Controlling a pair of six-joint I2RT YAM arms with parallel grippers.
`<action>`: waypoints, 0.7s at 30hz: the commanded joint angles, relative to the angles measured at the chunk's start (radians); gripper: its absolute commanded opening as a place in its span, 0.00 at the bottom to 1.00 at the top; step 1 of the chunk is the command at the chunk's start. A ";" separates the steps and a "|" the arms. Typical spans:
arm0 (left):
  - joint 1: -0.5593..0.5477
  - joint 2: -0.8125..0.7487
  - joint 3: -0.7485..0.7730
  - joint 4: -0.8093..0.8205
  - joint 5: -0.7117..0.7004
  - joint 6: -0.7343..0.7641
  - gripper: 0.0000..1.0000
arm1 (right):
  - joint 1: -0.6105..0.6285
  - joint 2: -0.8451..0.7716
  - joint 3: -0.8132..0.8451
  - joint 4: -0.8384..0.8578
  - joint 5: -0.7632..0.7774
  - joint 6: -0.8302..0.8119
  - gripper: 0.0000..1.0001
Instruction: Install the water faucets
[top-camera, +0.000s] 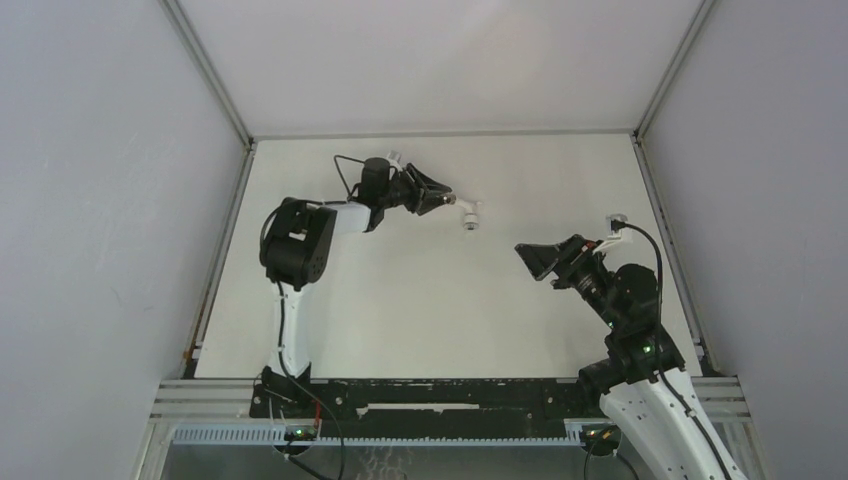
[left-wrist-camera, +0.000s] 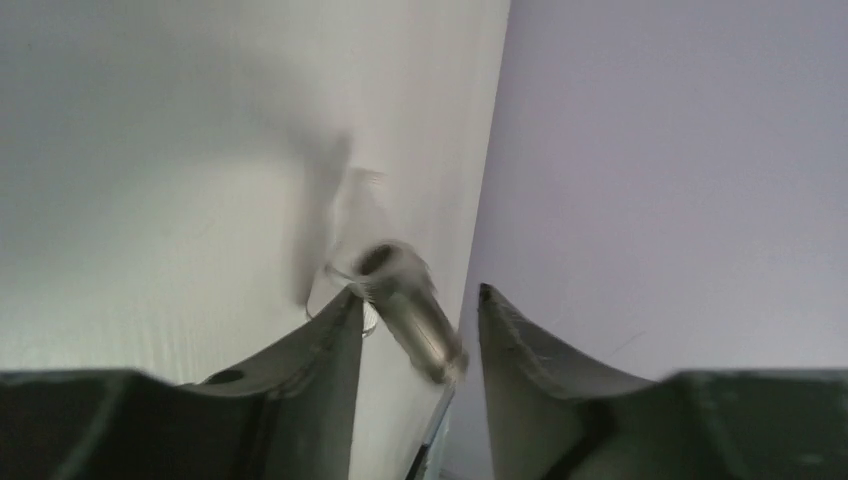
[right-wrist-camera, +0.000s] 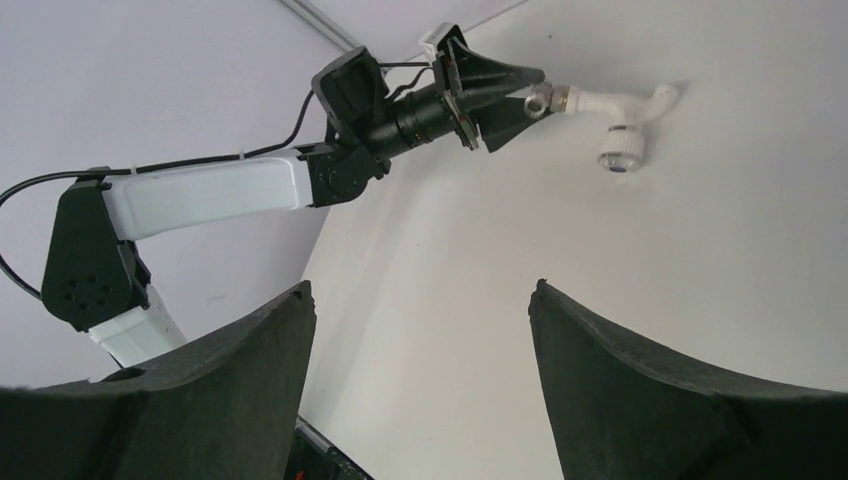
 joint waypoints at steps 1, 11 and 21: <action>0.003 0.036 0.181 -0.140 -0.026 0.091 0.59 | -0.006 -0.005 0.047 -0.031 0.062 -0.005 0.86; 0.055 -0.130 0.354 -0.671 -0.257 0.467 1.00 | -0.012 0.049 0.159 -0.187 0.174 -0.062 1.00; 0.062 -0.592 0.108 -1.031 -0.654 0.705 1.00 | -0.014 0.353 0.473 -0.456 0.277 -0.276 1.00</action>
